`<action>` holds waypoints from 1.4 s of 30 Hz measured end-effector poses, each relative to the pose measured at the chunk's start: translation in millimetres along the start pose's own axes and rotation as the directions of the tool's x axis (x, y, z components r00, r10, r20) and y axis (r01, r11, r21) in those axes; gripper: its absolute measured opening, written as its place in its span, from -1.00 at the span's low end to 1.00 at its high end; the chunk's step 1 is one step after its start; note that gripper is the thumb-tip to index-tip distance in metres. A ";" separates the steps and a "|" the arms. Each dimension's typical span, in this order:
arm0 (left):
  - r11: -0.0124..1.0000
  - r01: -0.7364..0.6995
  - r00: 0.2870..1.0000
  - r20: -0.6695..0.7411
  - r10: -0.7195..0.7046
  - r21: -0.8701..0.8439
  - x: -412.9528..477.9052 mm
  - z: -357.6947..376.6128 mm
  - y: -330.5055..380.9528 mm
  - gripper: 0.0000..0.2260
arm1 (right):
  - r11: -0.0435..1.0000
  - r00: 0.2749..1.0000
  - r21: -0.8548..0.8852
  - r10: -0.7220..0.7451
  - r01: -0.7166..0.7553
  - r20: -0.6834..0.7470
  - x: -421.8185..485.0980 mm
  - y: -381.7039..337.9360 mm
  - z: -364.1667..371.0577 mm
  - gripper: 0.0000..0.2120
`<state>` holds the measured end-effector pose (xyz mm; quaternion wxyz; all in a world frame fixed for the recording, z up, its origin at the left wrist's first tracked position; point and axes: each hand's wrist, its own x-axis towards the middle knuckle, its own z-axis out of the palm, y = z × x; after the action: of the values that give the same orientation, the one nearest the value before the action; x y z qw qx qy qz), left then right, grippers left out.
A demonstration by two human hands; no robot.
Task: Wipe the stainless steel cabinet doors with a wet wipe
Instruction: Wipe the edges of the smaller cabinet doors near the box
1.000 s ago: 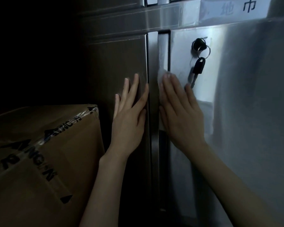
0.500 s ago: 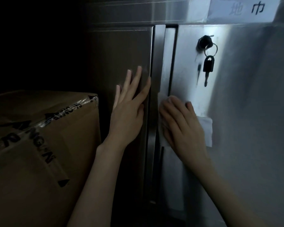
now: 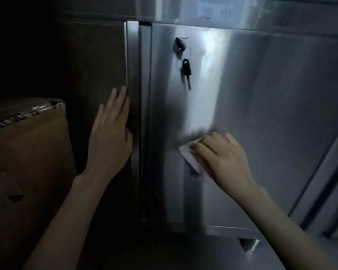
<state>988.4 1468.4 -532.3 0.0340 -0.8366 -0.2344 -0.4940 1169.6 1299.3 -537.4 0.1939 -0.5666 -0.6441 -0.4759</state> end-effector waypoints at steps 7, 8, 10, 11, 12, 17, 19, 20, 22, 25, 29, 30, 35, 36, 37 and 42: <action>0.939 -0.340 0.940 -0.041 0.338 -0.052 -26.4 19.4 76.4 -0.67 | 0.851 0.839 0.133 0.453 -0.508 0.303 -39.5 36.8 -47.6 -0.85; 0.934 -0.351 0.936 -0.029 0.350 -0.069 -26.1 21.6 87.3 -0.70 | 0.823 0.824 0.190 0.460 -0.536 0.331 -43.6 40.3 -49.5 -0.87; 0.937 -0.338 0.940 0.015 0.341 -0.092 -25.3 25.2 105.2 -0.73 | 0.767 0.816 0.310 0.454 -0.562 0.356 -49.3 46.3 -52.6 -0.89; 0.941 -0.320 0.944 0.048 0.326 -0.107 -24.7 26.8 112.1 -0.71 | 0.745 0.813 0.345 0.454 -0.571 0.366 -50.9 48.1 -54.3 -0.89; 0.945 -0.301 0.947 0.079 0.312 -0.128 -23.9 28.0 117.6 -0.68 | 0.730 0.808 0.363 0.454 -0.580 0.376 -51.7 48.9 -56.0 -0.89; 0.932 -0.297 0.932 0.149 0.330 -0.206 -20.3 32.9 136.3 -0.61 | 0.722 0.833 0.430 0.397 -0.542 0.385 -53.3 45.8 -59.2 -0.86; 0.928 -0.299 0.929 0.155 0.337 -0.224 -21.7 35.3 139.8 -0.66 | 0.732 0.853 0.453 0.362 -0.510 0.375 -53.5 44.2 -59.2 -0.86; 0.928 -0.291 0.932 0.150 0.330 -0.233 -22.3 36.1 140.9 -0.71 | 0.732 0.860 0.465 0.348 -0.498 0.374 -53.6 43.5 -59.2 -0.86; 0.933 -0.267 0.944 0.128 0.303 -0.240 -22.0 37.0 142.1 -0.84 | 0.730 0.868 0.485 0.321 -0.482 0.379 -54.3 41.6 -58.0 -0.85; 0.957 -0.175 0.969 0.131 0.210 -0.233 -18.7 37.0 138.9 -0.92 | 0.687 0.842 0.500 0.342 -0.527 0.418 -56.9 39.9 -55.7 -0.75; 0.977 -0.038 0.981 0.177 0.077 -0.210 -16.4 38.7 127.9 -0.95 | 0.640 0.796 0.487 0.380 -0.594 0.472 -58.9 40.1 -55.1 -0.71; 0.977 -0.035 0.981 0.180 0.074 -0.210 -16.8 39.3 126.1 -0.95 | 0.653 0.793 0.466 0.393 -0.597 0.466 -58.8 40.9 -55.2 -0.74; 0.973 -0.051 0.974 0.203 0.098 -0.224 -21.8 39.8 121.9 -0.94 | 0.724 0.812 0.369 0.495 -0.582 0.309 -54.2 42.0 -55.4 -0.81; 0.970 -0.052 0.971 0.215 0.104 -0.238 -22.8 40.1 122.3 -0.94 | 0.726 0.813 0.367 0.521 -0.582 0.259 -52.3 39.5 -54.9 -0.82; 0.966 -0.049 0.970 0.217 0.106 -0.253 -23.4 40.5 123.2 -0.93 | 0.724 0.810 0.364 0.546 -0.585 0.214 -50.0 36.2 -54.1 -0.84; 0.954 -0.039 0.989 0.122 0.079 -0.298 -22.9 41.9 130.2 -0.93 | 0.601 0.765 0.529 0.626 -0.599 0.154 -39.4 25.1 -49.0 -0.92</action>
<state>1068.6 1356.7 -550.2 -0.0920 -0.8699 -0.1349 -0.4655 1189.5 1234.6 -535.5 0.5139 -0.6605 -0.5141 -0.1878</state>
